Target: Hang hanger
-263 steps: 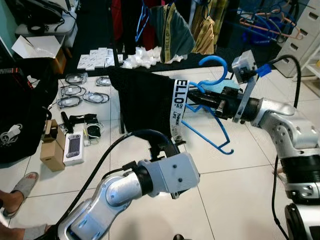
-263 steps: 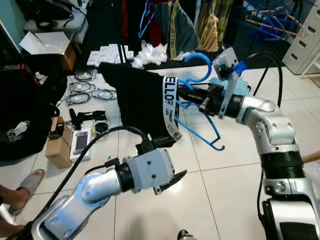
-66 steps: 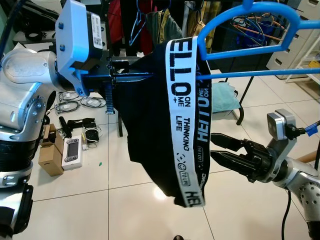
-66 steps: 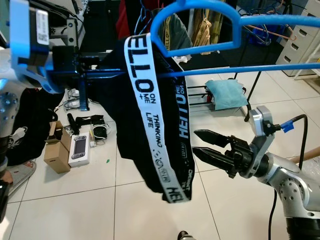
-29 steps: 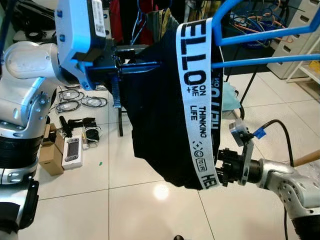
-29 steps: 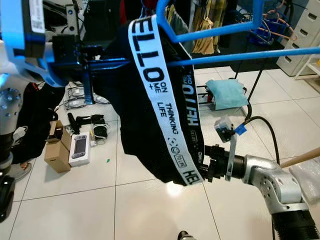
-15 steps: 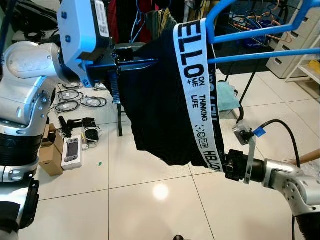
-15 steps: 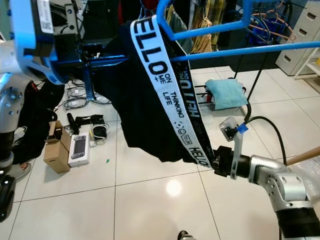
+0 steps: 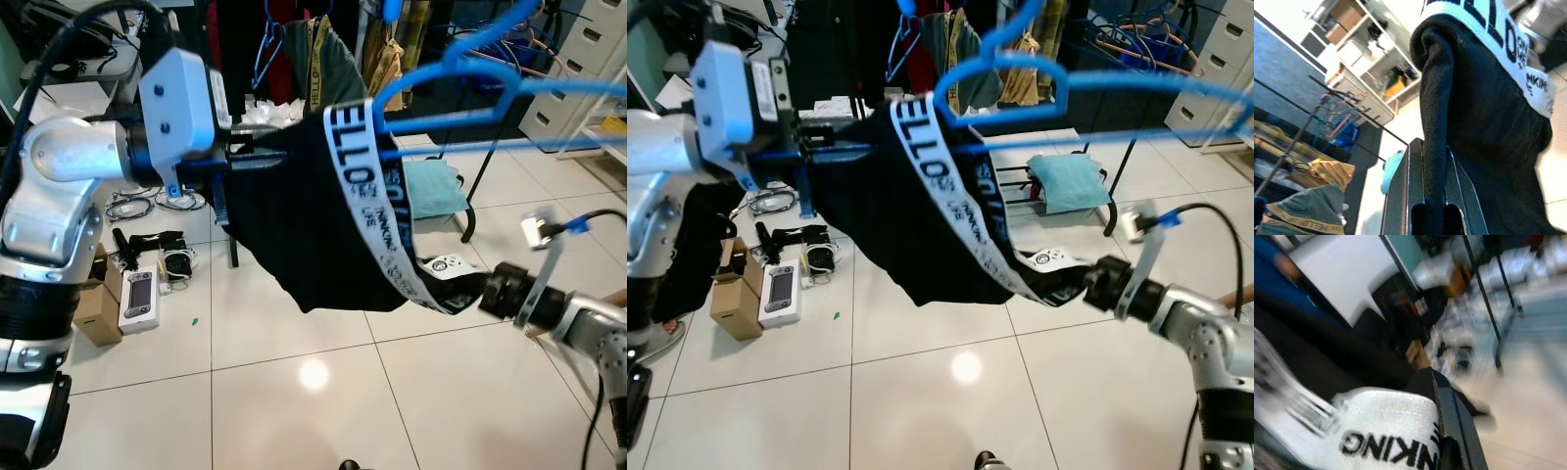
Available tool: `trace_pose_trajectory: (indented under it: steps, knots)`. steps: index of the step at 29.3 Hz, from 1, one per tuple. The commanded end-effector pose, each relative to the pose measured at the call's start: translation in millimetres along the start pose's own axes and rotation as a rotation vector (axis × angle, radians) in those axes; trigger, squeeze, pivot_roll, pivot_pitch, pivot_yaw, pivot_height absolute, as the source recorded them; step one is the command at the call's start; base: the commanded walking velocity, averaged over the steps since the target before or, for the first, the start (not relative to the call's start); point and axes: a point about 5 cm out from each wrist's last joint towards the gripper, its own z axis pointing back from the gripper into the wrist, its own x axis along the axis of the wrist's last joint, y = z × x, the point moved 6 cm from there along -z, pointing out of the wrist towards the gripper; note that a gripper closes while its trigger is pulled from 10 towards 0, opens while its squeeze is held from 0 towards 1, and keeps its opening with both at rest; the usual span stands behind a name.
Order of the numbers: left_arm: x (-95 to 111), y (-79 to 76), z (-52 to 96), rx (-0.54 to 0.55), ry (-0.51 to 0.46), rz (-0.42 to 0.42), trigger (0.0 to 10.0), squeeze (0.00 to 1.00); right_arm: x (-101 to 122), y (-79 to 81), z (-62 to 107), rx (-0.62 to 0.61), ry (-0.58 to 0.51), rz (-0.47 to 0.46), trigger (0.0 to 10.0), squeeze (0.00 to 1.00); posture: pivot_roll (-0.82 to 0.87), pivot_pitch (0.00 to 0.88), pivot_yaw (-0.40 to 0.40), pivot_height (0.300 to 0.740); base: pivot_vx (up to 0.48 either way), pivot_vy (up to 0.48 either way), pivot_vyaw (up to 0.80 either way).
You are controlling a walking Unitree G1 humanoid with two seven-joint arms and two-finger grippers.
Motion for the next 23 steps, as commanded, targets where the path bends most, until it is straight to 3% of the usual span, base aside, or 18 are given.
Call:
trace_pose_trajectory:
  steps: [1, 3, 6, 12, 15, 17, 20, 23]
  knots:
    - [-3.9, -7.4, 0.2, -0.034, 0.029, -0.032, 10.0, 0.00, 13.4, 7.7, 1.8, 0.047, -0.079, 0.017, 0.0, 0.00, -0.02, 0.122, -0.002, 0.740, 0.000, 0.000, 0.00]
    - [-13.6, -10.7, 1.5, -0.022, 0.059, -0.032, 10.0, 0.00, 27.6, 21.4, 7.2, 0.140, -0.174, 0.002, 0.0, 0.00, -0.01, 0.124, -0.008, 0.740, 0.000, 0.000, 0.00]
    - [-20.7, -9.5, 4.9, 0.005, 0.079, -0.027, 10.0, 0.00, 39.0, 22.1, 11.6, 0.157, -0.247, -0.018, 0.0, 0.00, -0.01, 0.123, -0.008, 0.740, 0.000, 0.000, 0.00]
    - [-36.4, -4.2, 17.1, 0.076, 0.133, -0.043, 10.0, 0.00, 65.5, -5.3, 20.4, 0.014, -0.400, -0.049, 0.0, 0.00, -0.02, 0.120, -0.008, 0.740, 0.000, 0.000, 0.00]
    - [-36.4, -4.2, 17.1, 0.076, 0.133, -0.043, 10.0, 0.00, 65.5, -5.3, 20.4, 0.014, -0.400, -0.049, 0.0, 0.00, -0.02, 0.120, -0.008, 0.740, 0.000, 0.000, 0.00]
    - [-37.8, -2.3, 19.7, 0.093, 0.138, -0.044, 10.0, 0.00, 68.3, -12.9, 22.0, -0.030, -0.417, -0.054, 0.0, 0.00, -0.02, 0.119, -0.008, 0.740, 0.000, 0.000, 0.00]
    - [-37.0, 9.6, 32.8, 0.183, 0.123, -0.038, 10.0, 0.00, 77.6, -38.2, 30.6, -0.180, -0.481, -0.072, 0.0, 0.00, -0.02, 0.119, -0.009, 0.740, 0.000, 0.000, 0.00]
    - [-33.6, 14.6, 38.7, 0.228, 0.092, -0.034, 10.0, 0.00, 77.5, -46.0, 34.2, -0.221, -0.492, -0.083, 0.0, 0.00, -0.02, 0.119, -0.010, 0.740, 0.000, 0.000, 0.00]
